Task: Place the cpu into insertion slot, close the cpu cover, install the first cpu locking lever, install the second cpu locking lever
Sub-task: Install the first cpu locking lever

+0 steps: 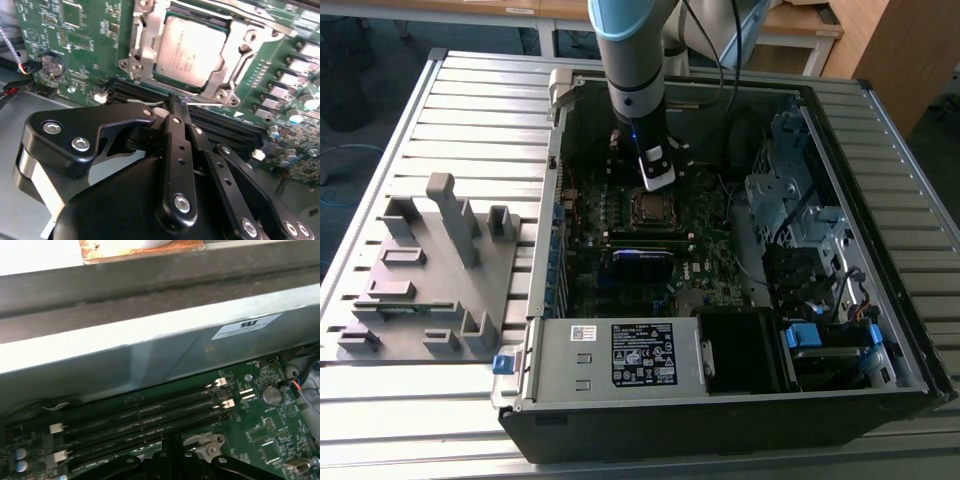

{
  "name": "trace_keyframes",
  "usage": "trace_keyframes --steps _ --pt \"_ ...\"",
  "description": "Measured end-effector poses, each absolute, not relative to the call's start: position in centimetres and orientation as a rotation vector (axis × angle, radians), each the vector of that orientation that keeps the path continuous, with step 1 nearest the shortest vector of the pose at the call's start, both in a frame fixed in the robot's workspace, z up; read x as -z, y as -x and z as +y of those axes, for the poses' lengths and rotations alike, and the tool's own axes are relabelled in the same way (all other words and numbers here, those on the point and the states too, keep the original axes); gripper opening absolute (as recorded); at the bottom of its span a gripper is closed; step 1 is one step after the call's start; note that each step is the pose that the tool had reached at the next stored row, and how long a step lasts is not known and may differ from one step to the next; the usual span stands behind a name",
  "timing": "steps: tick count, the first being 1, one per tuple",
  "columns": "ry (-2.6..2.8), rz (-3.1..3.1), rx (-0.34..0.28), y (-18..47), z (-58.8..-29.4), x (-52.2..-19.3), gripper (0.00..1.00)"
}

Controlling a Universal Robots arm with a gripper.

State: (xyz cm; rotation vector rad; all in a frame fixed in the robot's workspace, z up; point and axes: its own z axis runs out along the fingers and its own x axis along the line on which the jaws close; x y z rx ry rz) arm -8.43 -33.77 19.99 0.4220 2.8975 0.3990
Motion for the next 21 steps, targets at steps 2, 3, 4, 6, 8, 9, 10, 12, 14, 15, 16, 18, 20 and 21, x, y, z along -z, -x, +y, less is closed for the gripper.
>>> trace_keyframes --steps 2,3,4,6,8,9,10,12,14,15,16,18,20,21 --pt "-0.43 2.894 -0.399 8.64 -33.77 -19.99 0.1" --pt "-0.434 2.891 -0.399 8.7 -33.77 -19.98 0.1" --pt "-0.437 2.888 -0.4 8.76 -33.77 -19.98 0.1" --pt "-0.442 2.881 -0.402 8.9 -33.77 -19.95 0.1" --pt "-0.446 2.873 -0.406 9.03 -33.77 -19.9 0.1" --pt "-0.447 2.87 -0.408 9.08 -33.77 -19.87 0.1" --pt "-0.448 2.866 -0.409 9.1 -33.77 -19.84 0.1" --pt "-0.45 2.859 -0.41 9.11 -33.77 -19.78 0.1" --pt "-0.451 2.855 -0.41 9.1 -33.77 -19.66 0.1" --pt "-0.452 2.854 -0.41 9.11 -33.77 -19.59 0.1" --pt "-0.453 2.853 -0.41 9.1 -33.77 -19.52 0.1" --pt "-0.455 2.852 -0.41 9.04 -33.77 -19.45 0.1" --pt "-0.456 2.852 -0.41 9.02 -33.77 -19.43 0.1" --pt "-0.456 2.851 -0.41 9.0 -33.76 -19.41 0.1"
